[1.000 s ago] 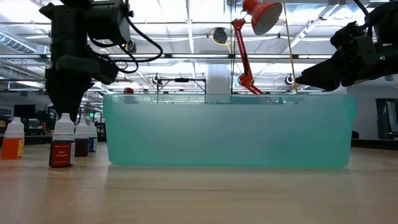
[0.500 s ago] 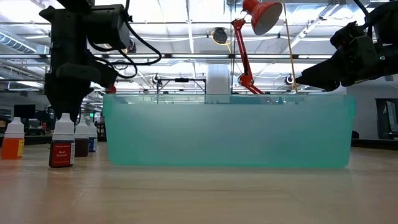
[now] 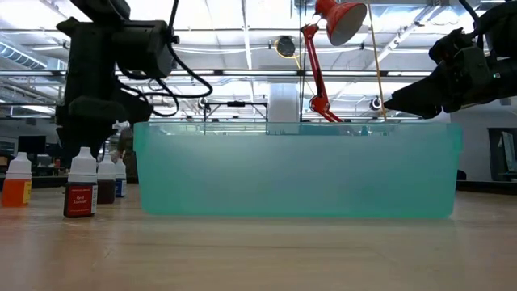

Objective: Pick & Place food coloring
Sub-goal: Put the small green food coloring bottle into the light blue bin, then put the small white food coloring bottle into the light blue bin

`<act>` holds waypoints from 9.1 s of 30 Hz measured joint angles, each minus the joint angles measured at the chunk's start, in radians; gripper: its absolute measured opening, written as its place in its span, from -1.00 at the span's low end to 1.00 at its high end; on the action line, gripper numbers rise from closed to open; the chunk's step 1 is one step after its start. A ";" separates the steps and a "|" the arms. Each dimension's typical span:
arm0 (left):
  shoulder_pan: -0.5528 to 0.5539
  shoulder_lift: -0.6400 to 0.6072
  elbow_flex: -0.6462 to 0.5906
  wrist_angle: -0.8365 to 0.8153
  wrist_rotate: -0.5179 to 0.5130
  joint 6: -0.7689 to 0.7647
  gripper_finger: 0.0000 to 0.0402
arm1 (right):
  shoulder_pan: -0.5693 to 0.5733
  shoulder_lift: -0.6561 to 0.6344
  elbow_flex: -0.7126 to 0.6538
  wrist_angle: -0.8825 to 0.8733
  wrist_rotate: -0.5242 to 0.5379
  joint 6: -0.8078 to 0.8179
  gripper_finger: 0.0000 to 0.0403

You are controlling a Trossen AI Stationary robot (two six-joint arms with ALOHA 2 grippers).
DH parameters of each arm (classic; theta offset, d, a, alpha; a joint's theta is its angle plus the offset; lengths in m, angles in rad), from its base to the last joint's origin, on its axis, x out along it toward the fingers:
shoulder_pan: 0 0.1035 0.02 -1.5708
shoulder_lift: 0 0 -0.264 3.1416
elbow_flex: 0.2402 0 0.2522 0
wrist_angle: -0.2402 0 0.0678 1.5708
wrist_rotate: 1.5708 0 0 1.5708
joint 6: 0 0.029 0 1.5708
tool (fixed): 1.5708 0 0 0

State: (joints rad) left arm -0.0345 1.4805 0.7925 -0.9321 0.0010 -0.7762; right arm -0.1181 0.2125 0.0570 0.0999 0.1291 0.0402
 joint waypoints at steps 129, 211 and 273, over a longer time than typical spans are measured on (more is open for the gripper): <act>-0.018 0.610 1.047 -0.418 -0.030 0.747 -0.10 | 0.000 0.000 0.000 0.000 0.000 0.000 0.10; -0.010 0.171 0.147 0.082 0.024 0.248 -0.08 | 0.000 0.000 0.000 0.000 0.000 0.000 0.10; -0.030 0.103 0.148 0.118 0.025 0.273 -0.08 | 0.000 0.000 0.000 0.000 0.000 0.000 0.10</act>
State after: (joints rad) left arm -0.0643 1.5837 0.9402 -0.8139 0.0257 -0.5030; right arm -0.1181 0.2126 0.0570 0.0998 0.1291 0.0405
